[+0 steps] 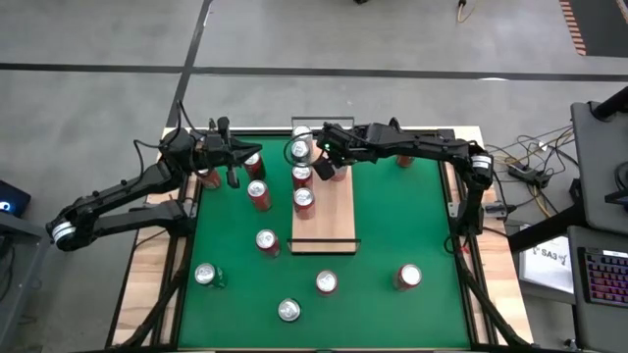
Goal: Place canned beverage on shelf
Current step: Put the white/pink soda can on the shelf and aligned with the other white/pink soda can
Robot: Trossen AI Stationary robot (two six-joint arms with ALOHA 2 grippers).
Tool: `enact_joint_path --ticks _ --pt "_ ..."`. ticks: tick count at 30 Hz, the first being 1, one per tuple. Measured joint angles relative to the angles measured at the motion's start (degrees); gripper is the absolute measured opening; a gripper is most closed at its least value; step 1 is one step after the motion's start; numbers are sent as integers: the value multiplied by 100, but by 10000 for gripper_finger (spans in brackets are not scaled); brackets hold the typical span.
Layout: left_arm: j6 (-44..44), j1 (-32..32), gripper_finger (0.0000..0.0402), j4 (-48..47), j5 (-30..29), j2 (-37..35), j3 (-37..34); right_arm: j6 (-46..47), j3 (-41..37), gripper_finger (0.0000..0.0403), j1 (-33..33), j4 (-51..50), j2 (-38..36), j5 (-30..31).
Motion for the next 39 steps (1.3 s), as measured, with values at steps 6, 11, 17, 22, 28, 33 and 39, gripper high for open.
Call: enact_joint_path --ticks 6,11,17,22,28,33,39 --pt "2 0 0 0 0 0 0 47 -25 9 80 1 0 -2" --pt "0 0 0 0 0 0 0 -38 -25 9 163 -43 0 -318" --pt "0 0 0 0 0 0 0 -46 -20 9 238 -241 -11 -474" --pt "0 0 0 0 0 0 0 -142 18 9 238 -558 -25 -494" --pt "0 0 0 0 0 0 0 -185 45 9 236 -647 -28 -496" --pt "0 0 0 0 0 0 0 -289 72 9 236 -673 -28 -498" --pt "0 0 0 0 0 0 0 -415 131 9 228 -677 -13 -496"
